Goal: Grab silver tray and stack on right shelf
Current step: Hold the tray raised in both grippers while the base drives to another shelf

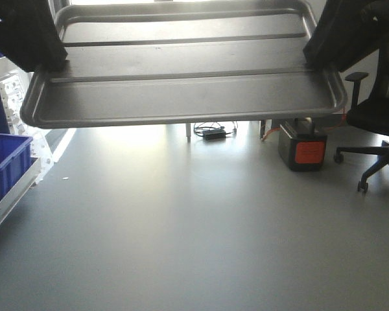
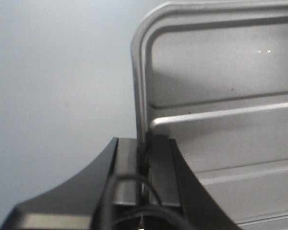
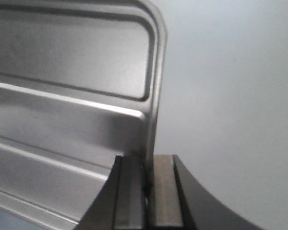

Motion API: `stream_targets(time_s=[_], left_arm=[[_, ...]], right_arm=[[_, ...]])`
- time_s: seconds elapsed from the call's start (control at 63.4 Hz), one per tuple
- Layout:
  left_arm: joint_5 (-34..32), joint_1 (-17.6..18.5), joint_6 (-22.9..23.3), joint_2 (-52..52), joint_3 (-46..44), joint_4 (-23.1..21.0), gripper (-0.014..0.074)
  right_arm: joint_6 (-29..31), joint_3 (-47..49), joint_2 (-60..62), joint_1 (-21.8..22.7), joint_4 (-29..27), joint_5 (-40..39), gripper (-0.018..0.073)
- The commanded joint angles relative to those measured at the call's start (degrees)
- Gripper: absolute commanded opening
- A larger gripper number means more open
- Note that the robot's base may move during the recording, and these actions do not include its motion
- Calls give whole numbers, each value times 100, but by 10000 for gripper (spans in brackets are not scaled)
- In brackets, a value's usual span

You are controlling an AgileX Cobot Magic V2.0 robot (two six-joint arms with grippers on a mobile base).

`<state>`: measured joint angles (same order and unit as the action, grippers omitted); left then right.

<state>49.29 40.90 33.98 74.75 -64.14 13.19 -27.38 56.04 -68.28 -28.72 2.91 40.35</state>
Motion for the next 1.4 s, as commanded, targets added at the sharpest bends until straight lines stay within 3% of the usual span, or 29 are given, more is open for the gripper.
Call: stream_targets(time_s=[0.0, 1.388], left_arm=[[161, 10, -130, -143, -135, 392, -92], [161, 10, -130, -143, -135, 392, -92]], right_arm=[[57, 165, 144, 60, 333, -237, 57], [57, 165, 144, 60, 333, -237, 57]])
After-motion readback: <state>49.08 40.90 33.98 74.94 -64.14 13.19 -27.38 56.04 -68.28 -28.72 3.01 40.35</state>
